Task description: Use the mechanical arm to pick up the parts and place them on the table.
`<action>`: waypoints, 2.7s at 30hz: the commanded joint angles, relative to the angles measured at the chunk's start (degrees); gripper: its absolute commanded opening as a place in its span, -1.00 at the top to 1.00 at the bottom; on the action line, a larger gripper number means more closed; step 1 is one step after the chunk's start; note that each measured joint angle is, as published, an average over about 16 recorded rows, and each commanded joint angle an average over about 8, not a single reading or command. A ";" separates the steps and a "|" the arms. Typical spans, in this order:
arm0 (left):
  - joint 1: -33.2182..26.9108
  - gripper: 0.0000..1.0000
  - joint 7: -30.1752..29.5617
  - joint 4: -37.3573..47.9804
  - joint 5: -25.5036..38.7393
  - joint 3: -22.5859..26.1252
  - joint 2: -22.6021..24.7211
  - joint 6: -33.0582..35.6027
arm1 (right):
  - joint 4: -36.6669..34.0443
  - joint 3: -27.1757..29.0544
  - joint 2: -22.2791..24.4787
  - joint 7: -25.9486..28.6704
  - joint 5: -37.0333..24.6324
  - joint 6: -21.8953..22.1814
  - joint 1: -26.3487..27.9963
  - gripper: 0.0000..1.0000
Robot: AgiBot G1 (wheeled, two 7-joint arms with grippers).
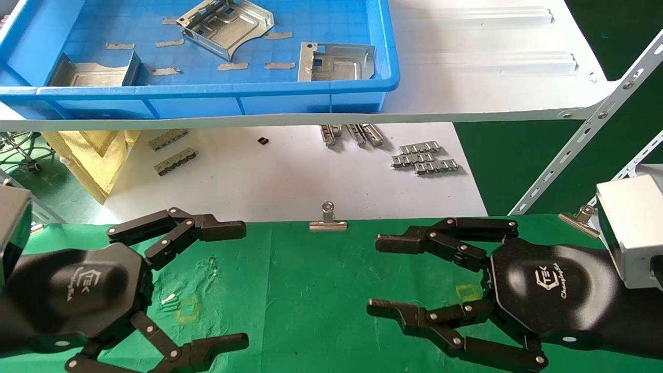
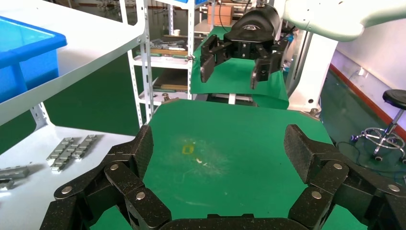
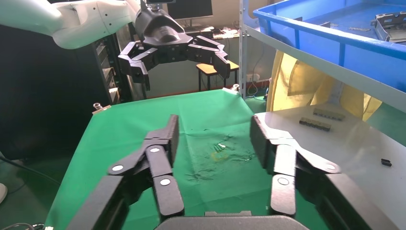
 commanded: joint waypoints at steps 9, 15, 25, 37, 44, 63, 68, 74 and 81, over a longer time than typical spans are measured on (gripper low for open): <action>0.00 -1.00 0.00 0.00 0.00 0.00 0.00 0.00 | 0.00 0.00 0.00 0.00 0.00 0.00 0.00 -1.00; 0.00 -1.00 0.00 0.00 0.00 0.00 0.00 0.00 | 0.00 0.00 0.00 0.00 0.00 0.00 0.00 -1.00; 0.00 -1.00 0.00 0.00 0.00 0.00 0.00 0.00 | 0.00 0.00 0.00 0.00 0.00 0.00 0.00 -1.00; 0.00 -1.00 0.00 0.00 0.00 0.00 0.00 0.00 | 0.00 0.00 0.00 0.00 0.00 0.00 0.00 1.00; 0.00 -1.00 0.00 0.00 0.00 0.00 0.00 0.00 | 0.00 0.00 0.00 0.00 0.00 0.00 0.00 1.00; 0.00 -1.00 0.00 0.00 0.00 0.00 0.00 0.00 | 0.00 0.00 0.00 0.00 0.00 0.00 0.00 1.00; 0.00 -1.00 0.00 0.00 0.00 0.00 0.00 0.00 | 0.00 0.00 0.00 0.00 0.00 0.00 0.00 1.00; -0.10 -1.00 -0.15 0.05 0.01 0.02 -0.06 0.05 | 0.00 0.00 0.00 0.00 0.00 0.00 0.00 1.00; -7.29 -1.00 -0.30 3.32 2.03 0.30 1.35 0.22 | -0.01 0.00 0.00 -0.01 0.00 0.00 0.01 1.00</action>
